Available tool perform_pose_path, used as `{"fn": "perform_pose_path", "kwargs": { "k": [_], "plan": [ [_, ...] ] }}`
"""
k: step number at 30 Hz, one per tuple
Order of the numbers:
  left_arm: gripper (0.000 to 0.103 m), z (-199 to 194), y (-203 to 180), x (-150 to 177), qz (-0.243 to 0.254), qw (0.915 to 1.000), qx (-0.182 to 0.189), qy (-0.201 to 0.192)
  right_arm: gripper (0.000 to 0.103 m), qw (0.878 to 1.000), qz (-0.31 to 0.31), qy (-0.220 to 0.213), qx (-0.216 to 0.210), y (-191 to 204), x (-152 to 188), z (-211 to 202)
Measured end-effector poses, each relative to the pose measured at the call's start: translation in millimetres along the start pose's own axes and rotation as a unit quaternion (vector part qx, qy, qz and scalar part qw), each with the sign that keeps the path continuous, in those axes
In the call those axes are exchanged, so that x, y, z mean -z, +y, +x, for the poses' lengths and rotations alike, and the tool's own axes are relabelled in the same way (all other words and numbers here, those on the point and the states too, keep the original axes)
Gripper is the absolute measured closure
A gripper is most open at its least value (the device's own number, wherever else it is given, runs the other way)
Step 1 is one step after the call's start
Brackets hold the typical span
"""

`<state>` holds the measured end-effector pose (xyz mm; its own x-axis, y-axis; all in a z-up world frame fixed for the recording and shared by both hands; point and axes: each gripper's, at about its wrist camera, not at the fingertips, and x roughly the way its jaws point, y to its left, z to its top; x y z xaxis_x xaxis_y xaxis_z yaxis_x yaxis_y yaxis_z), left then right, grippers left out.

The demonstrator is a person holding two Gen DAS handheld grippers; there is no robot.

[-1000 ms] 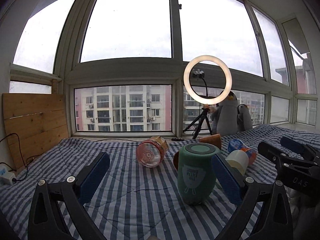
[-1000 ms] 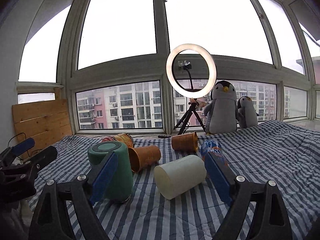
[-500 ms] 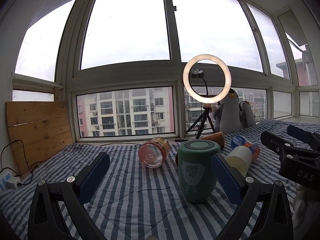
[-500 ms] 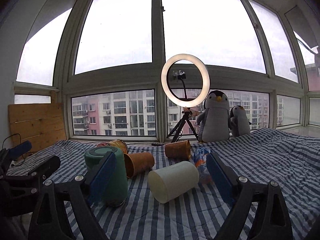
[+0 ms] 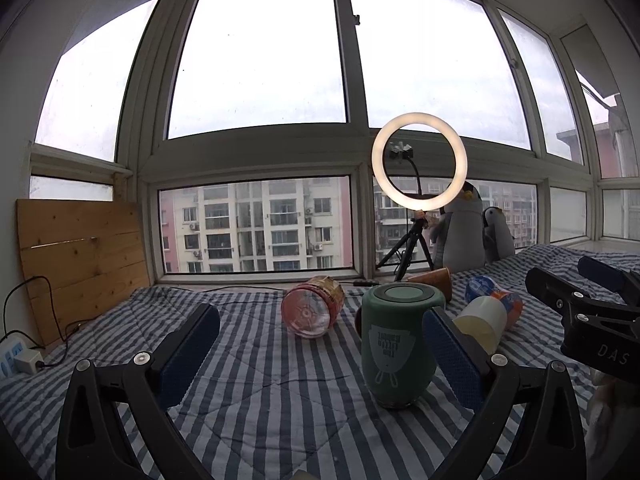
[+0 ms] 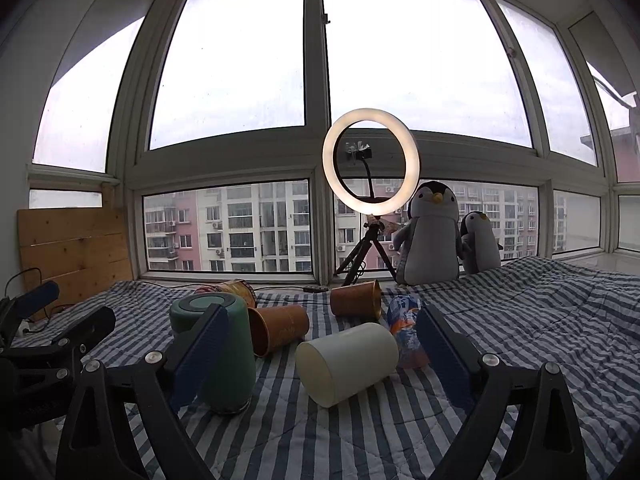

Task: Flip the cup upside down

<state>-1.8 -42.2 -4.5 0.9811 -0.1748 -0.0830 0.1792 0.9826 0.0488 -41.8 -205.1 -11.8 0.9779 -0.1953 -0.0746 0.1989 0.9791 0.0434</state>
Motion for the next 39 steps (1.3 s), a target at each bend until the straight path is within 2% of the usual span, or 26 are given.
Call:
{"fn": "perform_pose_path", "kwargs": {
  "k": [39],
  "plan": [
    [0.000, 0.5, 2.2, 0.3, 0.002, 1.0000, -0.001, 0.008, 0.007, 1.000, 0.001, -0.004, 0.002, 0.1, -1.3, -3.2]
  ]
}}
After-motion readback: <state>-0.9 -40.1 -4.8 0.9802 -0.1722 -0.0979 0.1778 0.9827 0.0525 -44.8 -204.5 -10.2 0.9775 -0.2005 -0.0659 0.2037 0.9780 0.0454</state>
